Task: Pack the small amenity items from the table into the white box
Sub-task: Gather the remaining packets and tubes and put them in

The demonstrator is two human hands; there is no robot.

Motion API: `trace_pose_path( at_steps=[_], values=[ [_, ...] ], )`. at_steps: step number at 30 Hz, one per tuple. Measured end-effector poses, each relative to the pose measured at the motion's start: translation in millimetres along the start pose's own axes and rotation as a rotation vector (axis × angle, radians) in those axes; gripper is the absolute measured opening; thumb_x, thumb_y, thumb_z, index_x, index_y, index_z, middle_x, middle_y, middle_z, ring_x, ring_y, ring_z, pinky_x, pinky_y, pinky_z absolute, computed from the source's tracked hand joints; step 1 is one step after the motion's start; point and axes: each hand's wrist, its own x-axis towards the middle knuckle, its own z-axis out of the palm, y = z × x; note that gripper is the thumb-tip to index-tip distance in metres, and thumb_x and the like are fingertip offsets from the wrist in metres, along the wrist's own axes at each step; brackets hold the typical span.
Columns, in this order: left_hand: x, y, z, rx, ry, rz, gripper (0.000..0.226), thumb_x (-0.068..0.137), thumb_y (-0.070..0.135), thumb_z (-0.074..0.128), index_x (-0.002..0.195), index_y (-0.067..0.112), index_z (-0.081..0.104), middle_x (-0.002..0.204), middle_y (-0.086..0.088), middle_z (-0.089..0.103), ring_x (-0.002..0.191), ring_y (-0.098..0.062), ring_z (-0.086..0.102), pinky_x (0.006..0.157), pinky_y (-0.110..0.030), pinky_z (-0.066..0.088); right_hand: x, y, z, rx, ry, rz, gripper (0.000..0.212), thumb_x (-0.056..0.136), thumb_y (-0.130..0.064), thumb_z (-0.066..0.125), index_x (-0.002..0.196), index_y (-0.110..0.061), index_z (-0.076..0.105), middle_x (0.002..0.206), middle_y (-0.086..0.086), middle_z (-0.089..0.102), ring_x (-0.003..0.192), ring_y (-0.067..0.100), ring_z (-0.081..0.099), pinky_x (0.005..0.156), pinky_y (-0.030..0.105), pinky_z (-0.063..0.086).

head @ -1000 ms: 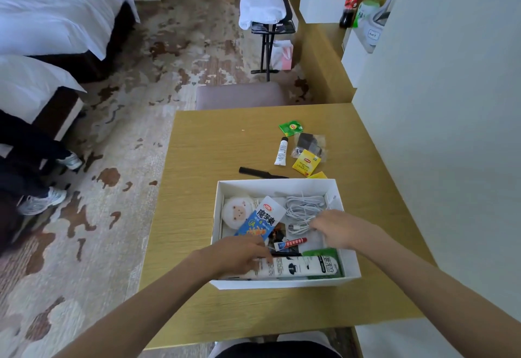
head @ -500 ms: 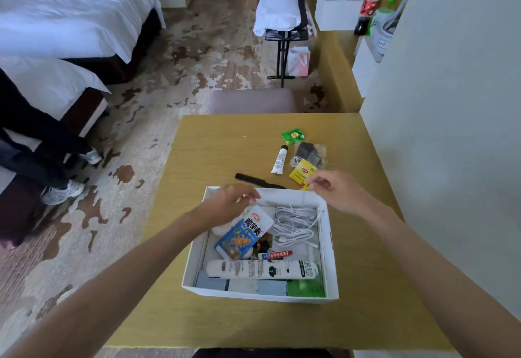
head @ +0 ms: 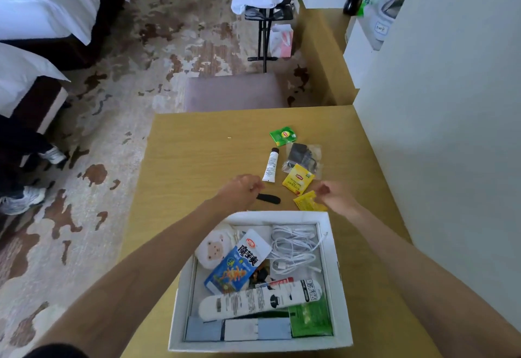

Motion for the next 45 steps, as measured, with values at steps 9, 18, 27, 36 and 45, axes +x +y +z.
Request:
trace_pose_path(
  at_steps=[9,18,27,36,45],
  values=[
    [78,7,29,0.123,-0.117,0.096,0.025,0.094,0.026,0.043,0.108,0.018,0.061,0.114,-0.01,0.064,0.1,-0.03,0.06,0.079,-0.039,0.051,43,28,25,-0.376,-0.065,-0.103,0.067,0.06,-0.022,0.085,0.122,-0.024,0.06,0.132,0.003,0.056,0.117,0.024,0.052,0.094,0.037,0.046],
    [129,61,73,0.17,-0.081,-0.166,0.063,0.078,0.039,0.072,0.122,0.008,0.04,0.123,-0.009,0.057,0.111,-0.032,0.058,0.082,-0.043,0.048,23,51,16,-0.226,-0.038,0.005,0.017,0.081,-0.025,0.072,0.074,-0.02,0.058,0.083,0.006,0.057,0.086,0.027,0.052,0.072,0.037,0.041],
    [109,71,52,-0.204,-0.071,-0.145,0.025,0.092,0.02,0.057,0.109,0.002,0.058,0.11,-0.019,0.064,0.101,-0.032,0.061,0.083,-0.042,0.052,-34,33,-36,0.66,0.245,0.045,0.018,0.093,-0.003,0.059,0.11,-0.003,0.061,0.09,0.005,0.068,0.064,-0.001,0.065,0.057,0.015,0.052],
    [-23,111,5,-0.891,-0.073,0.005,0.01,0.093,0.005,0.055,0.092,0.015,0.056,0.064,0.0,0.073,0.062,-0.011,0.069,0.053,-0.021,0.054,-86,-16,-53,0.712,0.207,-0.232,0.008,0.091,-0.016,0.064,0.097,-0.02,0.068,0.089,-0.004,0.073,0.079,0.006,0.067,0.065,0.017,0.051],
    [-118,104,5,-0.963,0.004,-0.027,0.023,0.1,0.004,0.035,0.113,0.011,0.053,0.079,0.005,0.071,0.066,-0.01,0.071,0.054,-0.022,0.056,-134,-49,-12,0.551,-0.019,-0.432,0.038,0.088,-0.016,0.068,0.122,-0.015,0.05,0.11,-0.002,0.069,0.093,0.003,0.067,0.072,0.018,0.054]
  ],
)
